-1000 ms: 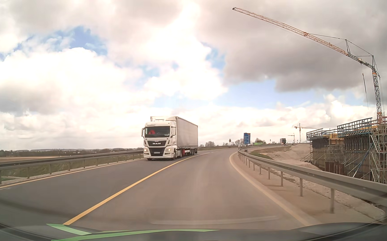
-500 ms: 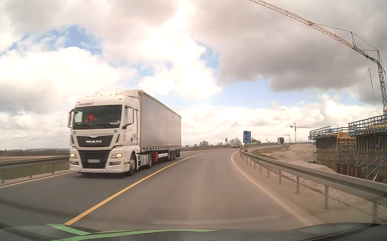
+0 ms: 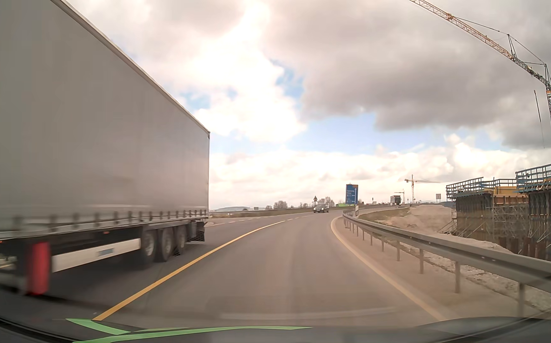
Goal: Follow the waypoints while adhering to traffic rules and regulations
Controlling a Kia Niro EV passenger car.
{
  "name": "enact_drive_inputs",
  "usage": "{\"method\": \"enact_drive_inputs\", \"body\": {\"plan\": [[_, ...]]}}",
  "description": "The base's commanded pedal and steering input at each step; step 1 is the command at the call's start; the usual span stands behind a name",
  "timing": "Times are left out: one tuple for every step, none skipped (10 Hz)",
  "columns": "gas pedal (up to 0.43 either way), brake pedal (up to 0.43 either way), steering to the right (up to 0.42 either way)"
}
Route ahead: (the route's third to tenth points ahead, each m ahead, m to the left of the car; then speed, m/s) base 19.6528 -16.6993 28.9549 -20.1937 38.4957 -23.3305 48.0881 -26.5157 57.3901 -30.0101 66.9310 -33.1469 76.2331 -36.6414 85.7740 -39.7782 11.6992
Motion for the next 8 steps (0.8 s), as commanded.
{"method": "enact_drive_inputs", "body": {"plan": [[0.177,0.0,0.022],[0.177,0.0,0.022],[0.169,0.0,0.022],[0.169,0.0,0.022],[0.157,0.0,0.022],[0.157,0.0,0.022],[0.157,0.0,0.022],[0.15,0.0,0.022]]}}
